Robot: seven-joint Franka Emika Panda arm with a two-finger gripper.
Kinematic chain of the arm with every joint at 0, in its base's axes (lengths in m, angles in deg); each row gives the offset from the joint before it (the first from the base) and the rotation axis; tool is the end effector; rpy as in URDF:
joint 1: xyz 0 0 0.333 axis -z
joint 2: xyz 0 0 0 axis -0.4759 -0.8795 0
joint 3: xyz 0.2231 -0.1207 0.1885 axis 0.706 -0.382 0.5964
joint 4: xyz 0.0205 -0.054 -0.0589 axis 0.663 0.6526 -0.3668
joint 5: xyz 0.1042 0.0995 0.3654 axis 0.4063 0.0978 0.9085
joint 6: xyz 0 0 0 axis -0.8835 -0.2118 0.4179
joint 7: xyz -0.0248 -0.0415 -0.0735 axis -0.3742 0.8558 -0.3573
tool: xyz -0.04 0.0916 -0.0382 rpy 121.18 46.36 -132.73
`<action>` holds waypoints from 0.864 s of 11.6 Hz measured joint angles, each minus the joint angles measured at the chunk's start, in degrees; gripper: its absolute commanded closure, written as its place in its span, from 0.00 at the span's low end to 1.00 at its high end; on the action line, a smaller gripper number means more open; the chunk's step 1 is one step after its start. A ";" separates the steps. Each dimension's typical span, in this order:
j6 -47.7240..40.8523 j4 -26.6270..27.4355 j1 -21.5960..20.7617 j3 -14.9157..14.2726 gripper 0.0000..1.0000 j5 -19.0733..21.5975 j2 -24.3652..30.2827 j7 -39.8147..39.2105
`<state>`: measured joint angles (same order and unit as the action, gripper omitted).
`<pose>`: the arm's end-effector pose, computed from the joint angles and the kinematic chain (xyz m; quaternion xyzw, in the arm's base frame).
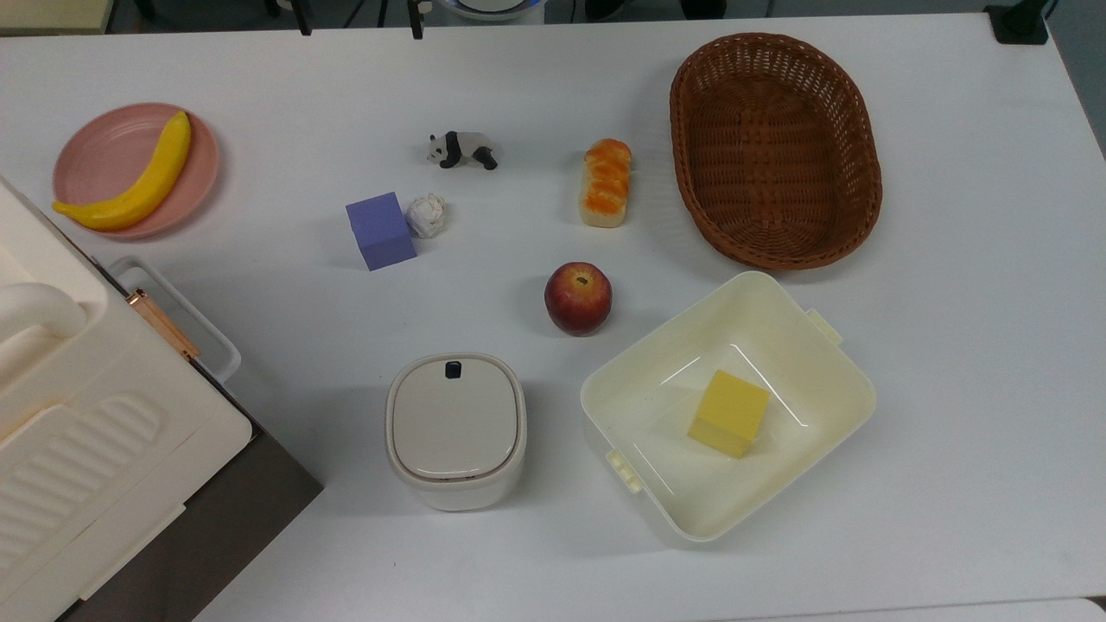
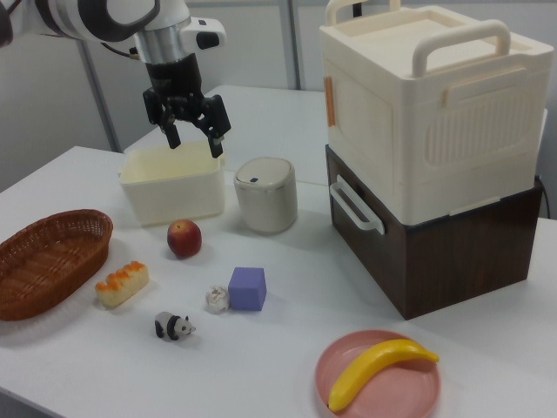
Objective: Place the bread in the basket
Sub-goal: 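Move the open gripper from rest toward the bread roll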
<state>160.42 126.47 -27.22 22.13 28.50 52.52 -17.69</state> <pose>0.5624 -0.0616 0.6318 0.9994 -0.0104 0.0338 0.0057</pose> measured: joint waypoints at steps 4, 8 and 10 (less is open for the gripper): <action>0.00 0.18 -0.01 0.48 0.00 0.14 -0.35 0.00; 0.00 0.80 1.64 2.68 0.00 0.13 -0.53 0.24; -0.08 0.83 2.16 2.98 0.00 0.20 -0.53 0.24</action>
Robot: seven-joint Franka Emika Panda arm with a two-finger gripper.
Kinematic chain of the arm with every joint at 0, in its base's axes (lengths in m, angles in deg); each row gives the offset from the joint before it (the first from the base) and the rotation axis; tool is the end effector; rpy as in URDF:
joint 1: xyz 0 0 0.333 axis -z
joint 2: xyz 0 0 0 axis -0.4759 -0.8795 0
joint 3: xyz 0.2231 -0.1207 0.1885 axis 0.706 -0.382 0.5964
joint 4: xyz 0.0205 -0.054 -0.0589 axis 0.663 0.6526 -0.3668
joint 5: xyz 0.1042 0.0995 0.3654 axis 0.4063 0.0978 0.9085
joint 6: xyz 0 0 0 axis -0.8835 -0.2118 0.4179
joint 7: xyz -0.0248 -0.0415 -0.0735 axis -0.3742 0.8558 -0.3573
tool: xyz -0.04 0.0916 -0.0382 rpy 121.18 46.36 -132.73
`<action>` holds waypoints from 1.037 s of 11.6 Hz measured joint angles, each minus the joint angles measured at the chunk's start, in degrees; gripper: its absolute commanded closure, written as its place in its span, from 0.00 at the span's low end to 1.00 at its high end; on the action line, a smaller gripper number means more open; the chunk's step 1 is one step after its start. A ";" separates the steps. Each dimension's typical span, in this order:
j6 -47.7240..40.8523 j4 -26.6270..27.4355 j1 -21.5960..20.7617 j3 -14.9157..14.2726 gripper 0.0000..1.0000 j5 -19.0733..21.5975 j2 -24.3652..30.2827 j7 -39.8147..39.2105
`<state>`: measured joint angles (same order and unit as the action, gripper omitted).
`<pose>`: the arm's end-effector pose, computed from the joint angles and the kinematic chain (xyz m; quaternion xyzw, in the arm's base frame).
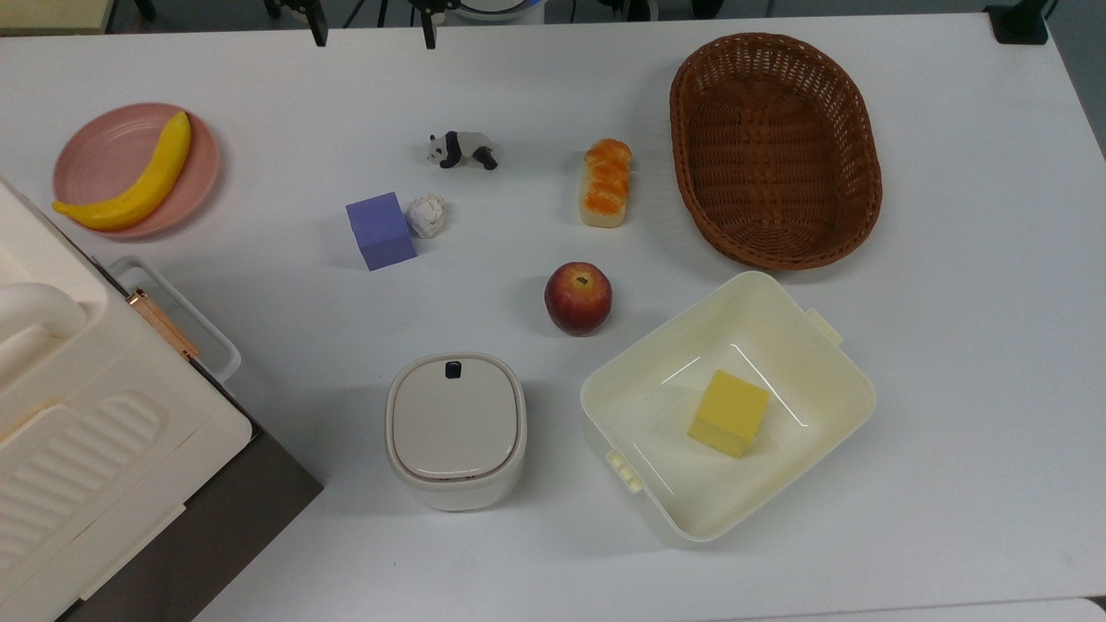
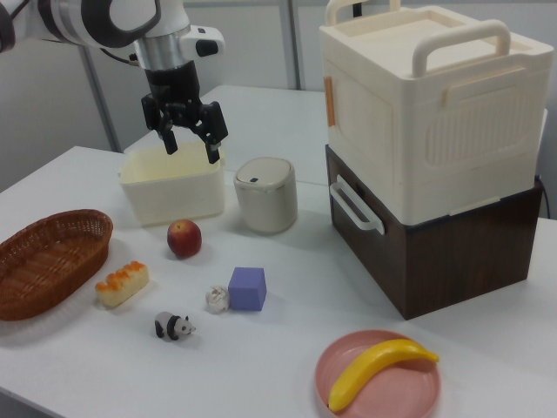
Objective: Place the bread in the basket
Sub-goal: 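Move the open gripper from rest toward the bread roll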
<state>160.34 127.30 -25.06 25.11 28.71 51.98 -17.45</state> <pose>0.5655 -0.0536 0.6194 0.9998 -0.0054 0.0214 0.0022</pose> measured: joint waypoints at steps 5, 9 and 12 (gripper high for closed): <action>-0.05 2.59 1.12 2.15 0.00 6.25 0.12 0.31; 4.20 9.36 2.95 9.15 0.00 6.26 3.32 8.53; 11.91 17.52 2.23 9.89 0.00 6.26 6.23 12.66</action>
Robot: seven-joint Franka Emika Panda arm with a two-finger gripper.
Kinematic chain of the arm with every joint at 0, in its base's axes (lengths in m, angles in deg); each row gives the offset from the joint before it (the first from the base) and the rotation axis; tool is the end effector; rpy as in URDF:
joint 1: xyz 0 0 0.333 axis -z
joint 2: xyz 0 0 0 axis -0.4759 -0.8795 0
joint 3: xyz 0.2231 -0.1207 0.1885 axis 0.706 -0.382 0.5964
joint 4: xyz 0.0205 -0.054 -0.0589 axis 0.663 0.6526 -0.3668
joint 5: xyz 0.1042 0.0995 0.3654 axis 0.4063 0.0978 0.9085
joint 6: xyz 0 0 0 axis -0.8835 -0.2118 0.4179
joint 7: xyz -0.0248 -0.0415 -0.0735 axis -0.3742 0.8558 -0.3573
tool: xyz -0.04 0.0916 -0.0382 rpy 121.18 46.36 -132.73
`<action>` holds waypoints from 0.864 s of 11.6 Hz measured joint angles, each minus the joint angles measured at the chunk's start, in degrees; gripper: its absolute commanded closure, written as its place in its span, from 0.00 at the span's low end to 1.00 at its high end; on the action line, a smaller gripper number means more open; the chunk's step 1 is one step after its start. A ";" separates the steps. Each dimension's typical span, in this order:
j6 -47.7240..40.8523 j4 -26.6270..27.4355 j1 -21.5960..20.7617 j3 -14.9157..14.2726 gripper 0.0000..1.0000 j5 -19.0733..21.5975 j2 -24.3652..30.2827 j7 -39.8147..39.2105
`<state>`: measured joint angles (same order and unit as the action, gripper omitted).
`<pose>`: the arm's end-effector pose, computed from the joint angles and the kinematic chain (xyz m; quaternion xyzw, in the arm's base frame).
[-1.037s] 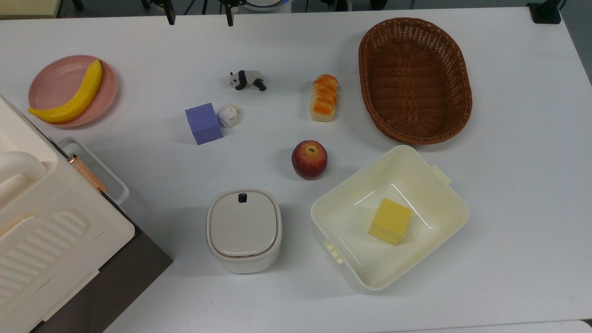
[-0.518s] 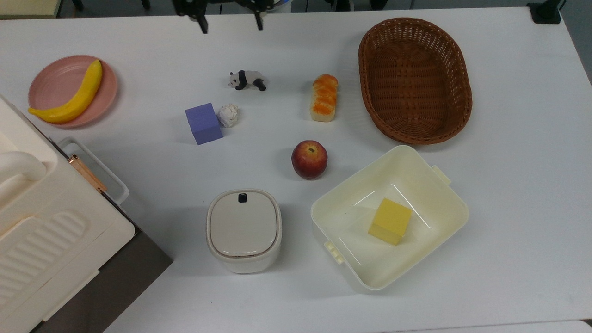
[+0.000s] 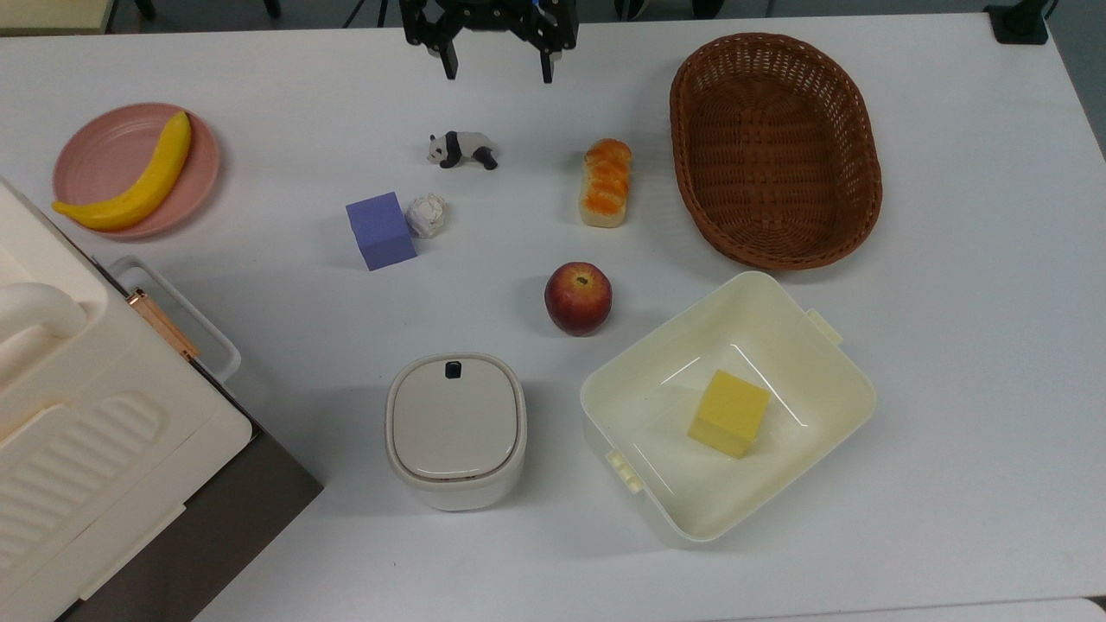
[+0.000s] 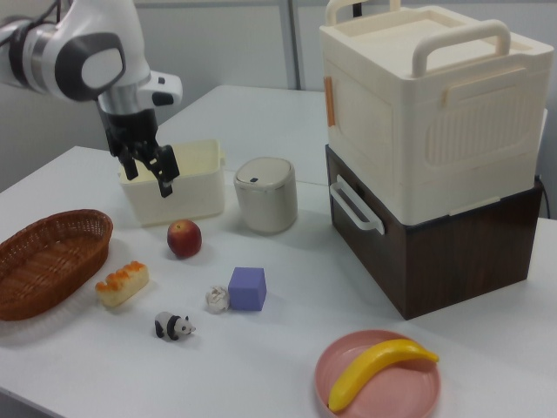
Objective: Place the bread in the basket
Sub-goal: 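Move the open gripper from rest toward the bread roll, then lower the gripper over the bread roll and close on it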
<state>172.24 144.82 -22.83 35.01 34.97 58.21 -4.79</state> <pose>0.5414 0.0321 0.5513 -0.9966 0.0621 -0.0222 0.0496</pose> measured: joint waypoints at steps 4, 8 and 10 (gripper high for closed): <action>10.33 13.09 0.06 5.44 0.00 0.00 4.89 3.25; 15.11 17.58 0.09 6.67 0.00 0.00 5.76 3.97; 17.49 19.97 0.05 6.89 0.00 0.00 5.73 3.97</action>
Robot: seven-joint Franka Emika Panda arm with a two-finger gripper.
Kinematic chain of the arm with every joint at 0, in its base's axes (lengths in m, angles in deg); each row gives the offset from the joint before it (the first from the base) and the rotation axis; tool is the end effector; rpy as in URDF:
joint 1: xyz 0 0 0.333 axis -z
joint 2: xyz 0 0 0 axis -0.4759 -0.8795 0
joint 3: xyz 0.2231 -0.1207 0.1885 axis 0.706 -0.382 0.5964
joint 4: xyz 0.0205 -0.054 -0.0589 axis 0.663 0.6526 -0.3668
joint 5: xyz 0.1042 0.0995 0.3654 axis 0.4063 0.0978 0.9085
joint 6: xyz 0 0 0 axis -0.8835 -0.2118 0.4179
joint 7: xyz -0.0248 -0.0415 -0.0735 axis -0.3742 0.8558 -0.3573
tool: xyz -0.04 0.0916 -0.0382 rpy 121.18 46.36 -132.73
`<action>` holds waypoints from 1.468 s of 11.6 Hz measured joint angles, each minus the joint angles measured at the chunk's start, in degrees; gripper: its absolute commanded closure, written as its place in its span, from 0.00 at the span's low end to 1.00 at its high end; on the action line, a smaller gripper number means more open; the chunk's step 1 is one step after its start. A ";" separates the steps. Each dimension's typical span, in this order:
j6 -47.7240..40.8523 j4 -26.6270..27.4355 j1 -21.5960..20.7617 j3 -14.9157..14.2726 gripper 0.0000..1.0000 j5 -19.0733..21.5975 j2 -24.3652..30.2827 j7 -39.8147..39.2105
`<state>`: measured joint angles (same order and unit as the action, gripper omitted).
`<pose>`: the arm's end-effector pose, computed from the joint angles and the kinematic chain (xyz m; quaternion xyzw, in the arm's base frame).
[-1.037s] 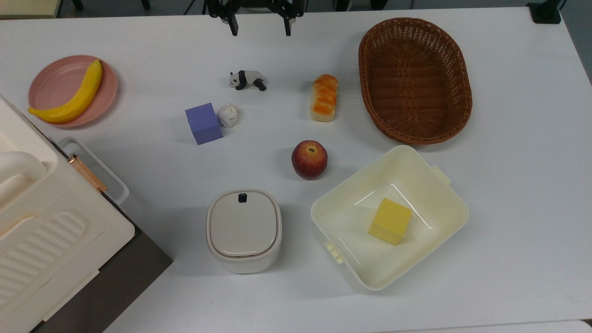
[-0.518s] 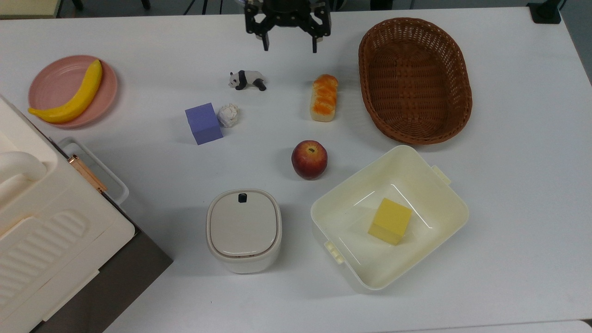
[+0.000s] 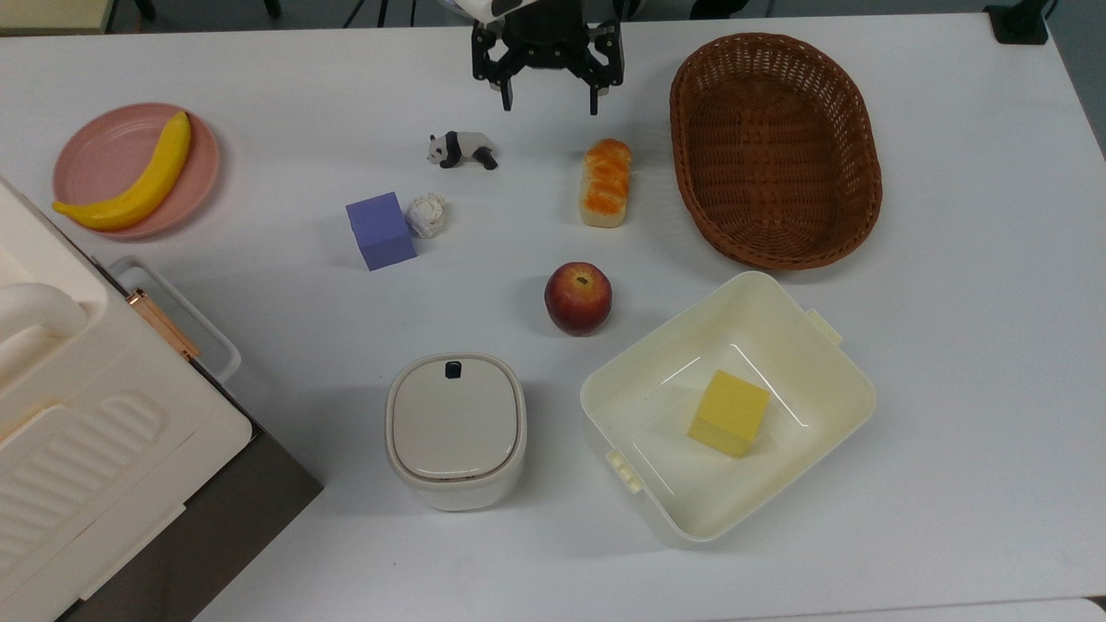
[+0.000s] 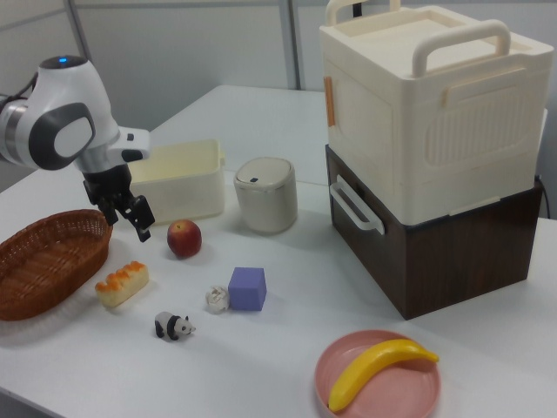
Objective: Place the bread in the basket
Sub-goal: 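Lower the gripper over the bread roll and close on it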
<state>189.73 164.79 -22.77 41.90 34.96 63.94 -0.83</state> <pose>0.4961 0.0877 0.4611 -0.9970 0.0520 -0.0476 0.0332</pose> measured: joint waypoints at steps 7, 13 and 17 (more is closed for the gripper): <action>8.67 2.10 -5.18 1.14 0.00 -0.73 -9.34 3.86; 9.44 0.69 -6.28 1.15 0.00 -6.46 -14.58 8.92; 9.44 -1.49 -7.55 1.16 0.00 -10.36 -18.51 12.71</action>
<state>199.17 163.30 -30.32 43.05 24.61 45.43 11.88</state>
